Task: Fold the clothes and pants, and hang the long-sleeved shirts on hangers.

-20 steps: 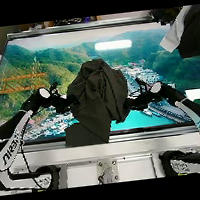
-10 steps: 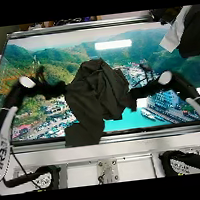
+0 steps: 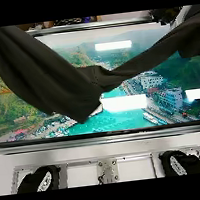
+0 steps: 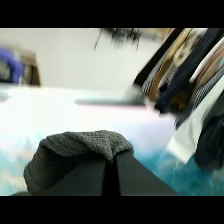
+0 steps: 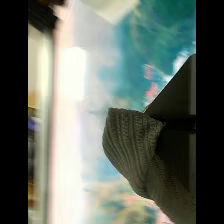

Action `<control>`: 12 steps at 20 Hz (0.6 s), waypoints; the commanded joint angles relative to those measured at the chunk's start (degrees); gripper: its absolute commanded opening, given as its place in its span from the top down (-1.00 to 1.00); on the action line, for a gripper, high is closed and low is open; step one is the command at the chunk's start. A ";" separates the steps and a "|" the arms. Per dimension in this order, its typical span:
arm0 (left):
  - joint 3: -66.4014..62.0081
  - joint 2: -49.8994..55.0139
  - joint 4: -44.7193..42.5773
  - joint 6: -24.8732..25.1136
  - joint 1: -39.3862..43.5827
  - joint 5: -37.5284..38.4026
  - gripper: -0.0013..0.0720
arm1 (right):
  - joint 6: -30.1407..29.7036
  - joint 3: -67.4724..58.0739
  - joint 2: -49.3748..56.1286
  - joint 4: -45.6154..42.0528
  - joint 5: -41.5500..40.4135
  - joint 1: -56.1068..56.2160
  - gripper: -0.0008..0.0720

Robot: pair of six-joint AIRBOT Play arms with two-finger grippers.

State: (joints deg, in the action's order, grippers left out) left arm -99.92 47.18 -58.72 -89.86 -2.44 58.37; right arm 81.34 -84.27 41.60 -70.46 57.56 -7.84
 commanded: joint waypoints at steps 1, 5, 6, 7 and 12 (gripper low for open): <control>-1.16 -6.34 -0.31 1.18 0.55 -5.16 0.92 | 3.43 -1.99 -4.55 -0.79 -6.10 -2.62 0.94; 6.82 -3.61 -0.22 1.16 0.55 -4.22 0.92 | 4.46 -1.99 -0.28 -3.13 -6.16 -3.32 0.94; 9.03 -1.44 -0.26 1.16 0.55 -3.63 0.92 | 4.66 -1.99 1.42 -4.48 -6.14 -3.32 0.94; 11.10 0.92 -0.26 1.14 0.55 -3.52 0.92 | 6.29 -1.99 3.52 -6.86 -6.19 -3.32 0.94; 17.18 18.91 0.46 1.18 0.55 -3.56 0.92 | 11.30 -1.99 16.85 -18.91 -8.72 -3.91 0.93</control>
State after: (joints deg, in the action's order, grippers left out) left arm -85.54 57.23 -58.83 -88.79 -1.89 54.74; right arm 89.73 -86.17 51.92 -82.50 50.83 -11.27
